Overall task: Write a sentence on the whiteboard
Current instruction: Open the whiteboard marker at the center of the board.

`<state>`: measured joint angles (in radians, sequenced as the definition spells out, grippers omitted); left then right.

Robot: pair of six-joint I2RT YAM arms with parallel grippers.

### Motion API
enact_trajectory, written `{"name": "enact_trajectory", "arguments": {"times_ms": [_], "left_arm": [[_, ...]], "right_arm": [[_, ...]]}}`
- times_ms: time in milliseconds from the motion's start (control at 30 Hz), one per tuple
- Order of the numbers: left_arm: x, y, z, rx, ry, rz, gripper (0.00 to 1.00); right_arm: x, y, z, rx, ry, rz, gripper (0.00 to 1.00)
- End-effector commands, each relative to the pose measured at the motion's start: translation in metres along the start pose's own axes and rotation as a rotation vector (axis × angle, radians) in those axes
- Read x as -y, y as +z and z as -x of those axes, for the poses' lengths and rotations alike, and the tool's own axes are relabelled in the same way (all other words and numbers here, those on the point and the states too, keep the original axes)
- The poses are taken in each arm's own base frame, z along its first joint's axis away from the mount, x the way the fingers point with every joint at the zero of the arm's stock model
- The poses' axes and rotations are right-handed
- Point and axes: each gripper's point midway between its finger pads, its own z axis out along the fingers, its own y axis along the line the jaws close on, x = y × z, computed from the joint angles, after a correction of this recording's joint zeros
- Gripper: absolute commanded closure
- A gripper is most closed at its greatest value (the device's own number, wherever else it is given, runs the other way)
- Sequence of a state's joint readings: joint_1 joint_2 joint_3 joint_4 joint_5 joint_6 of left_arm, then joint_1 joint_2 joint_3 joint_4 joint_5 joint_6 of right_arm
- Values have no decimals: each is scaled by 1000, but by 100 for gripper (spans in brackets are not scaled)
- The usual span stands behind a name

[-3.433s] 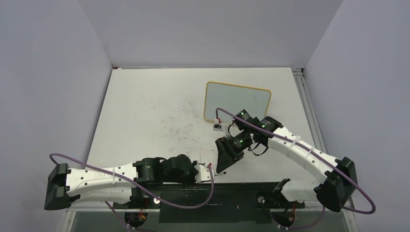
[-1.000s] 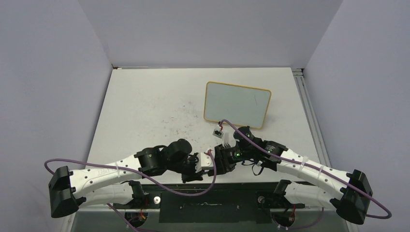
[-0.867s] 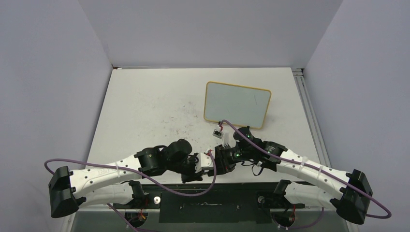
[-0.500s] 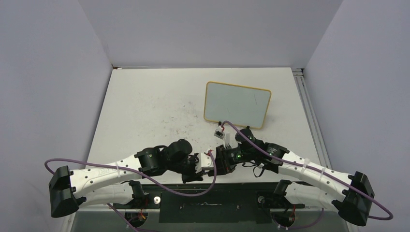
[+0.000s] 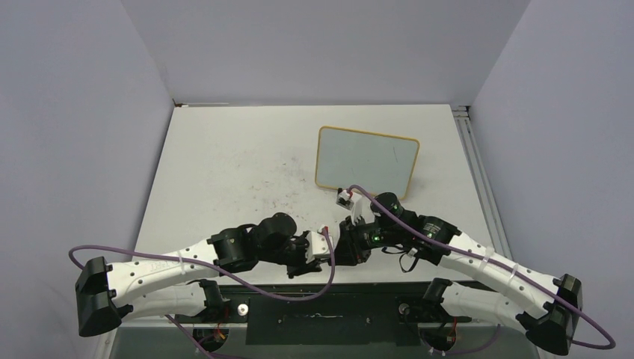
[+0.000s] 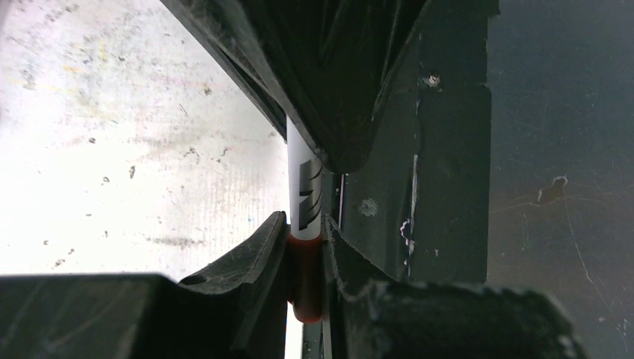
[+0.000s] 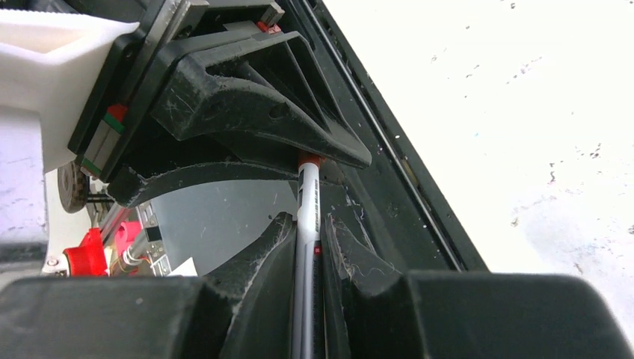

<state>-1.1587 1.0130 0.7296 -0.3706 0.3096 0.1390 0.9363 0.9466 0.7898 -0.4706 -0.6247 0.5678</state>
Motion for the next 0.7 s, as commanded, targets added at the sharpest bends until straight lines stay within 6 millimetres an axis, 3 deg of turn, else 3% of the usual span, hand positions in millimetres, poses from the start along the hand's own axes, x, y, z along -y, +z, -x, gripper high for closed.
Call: {"name": "enact_trajectory", "arguments": {"times_ms": [0,200,667], "left_arm": [[-11,-8,-9,-41,-18,71,100],[-11,-8,-11,-44,-17,74,100],[-15,-7,-16,-64,-20,93,100]], "right_arm": [[-10,-25,18,49,-74,2,95],[-3,-43,25,60,-88,-32,95],[-5,-58,29,46,-127,-77,95]]}}
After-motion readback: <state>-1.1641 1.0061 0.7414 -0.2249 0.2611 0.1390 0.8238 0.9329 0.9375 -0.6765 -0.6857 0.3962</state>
